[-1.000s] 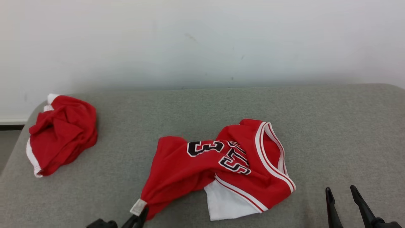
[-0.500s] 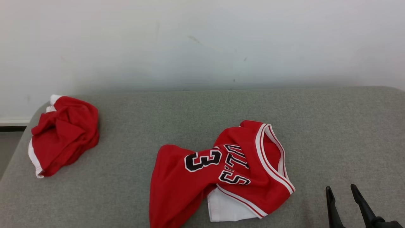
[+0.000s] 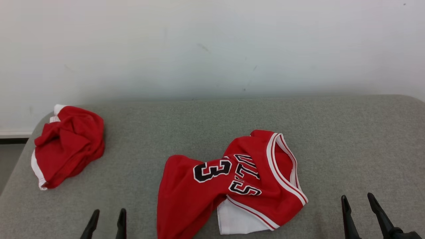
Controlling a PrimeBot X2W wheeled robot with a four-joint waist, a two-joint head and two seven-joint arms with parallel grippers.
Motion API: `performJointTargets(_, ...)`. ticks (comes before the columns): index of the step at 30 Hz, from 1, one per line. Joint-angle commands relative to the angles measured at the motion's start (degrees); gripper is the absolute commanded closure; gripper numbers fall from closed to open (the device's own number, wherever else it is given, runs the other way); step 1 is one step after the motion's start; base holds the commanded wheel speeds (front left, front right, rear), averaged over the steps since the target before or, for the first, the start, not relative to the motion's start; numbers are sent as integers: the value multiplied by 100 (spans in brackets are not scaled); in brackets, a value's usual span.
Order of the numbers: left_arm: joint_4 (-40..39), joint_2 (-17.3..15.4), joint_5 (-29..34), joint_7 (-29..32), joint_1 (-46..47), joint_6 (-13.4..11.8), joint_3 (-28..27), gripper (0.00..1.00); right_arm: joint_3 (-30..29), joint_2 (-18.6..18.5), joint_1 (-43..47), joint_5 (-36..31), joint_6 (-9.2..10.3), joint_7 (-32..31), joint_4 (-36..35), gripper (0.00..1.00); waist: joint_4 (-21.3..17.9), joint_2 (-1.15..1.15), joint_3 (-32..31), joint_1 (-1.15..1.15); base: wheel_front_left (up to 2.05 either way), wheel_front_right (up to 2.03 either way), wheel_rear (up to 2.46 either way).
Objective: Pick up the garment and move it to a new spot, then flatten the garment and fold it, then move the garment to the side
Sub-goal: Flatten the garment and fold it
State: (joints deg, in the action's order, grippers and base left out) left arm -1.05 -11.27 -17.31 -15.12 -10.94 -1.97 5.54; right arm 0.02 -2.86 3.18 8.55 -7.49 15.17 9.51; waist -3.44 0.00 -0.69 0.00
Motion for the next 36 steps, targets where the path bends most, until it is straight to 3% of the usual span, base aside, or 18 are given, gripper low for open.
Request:
performJointTargets(1, -31, 95, 133, -5, 65, 39, -95, 0, 8, -25, -19, -79, 0, -4, -23, 0, -2, 0, -20, 0, 0, 0, 0)
performJointTargets(11, 448, 590, 745, -5, 473, 673, -287, 0, 150, -19, -106, -37, 0, -4, 35, 0, -123, 0, -109, 0, 0, 0, 0)
performJointTargets(26, 495, 752, 1039, -5, 377, 910, -552, 0, 145, -23, -33, -59, 0, -4, 16, 0, -208, 0, -83, 0, 0, 0, 0)
performJointTargets(32, 59, 779, 1259, -4, 529, 942, -107, 0, 150, -22, -72, -62, 0, -4, 15, 0, -245, 0, -50, 0, 0, 0, 0)
performJointTargets(36, -121, 594, 1126, -4, 661, 942, 948, 0, 109, -44, -149, -56, 0, -4, 7, 0, -322, 0, -12, 0, 0, 0, 0)
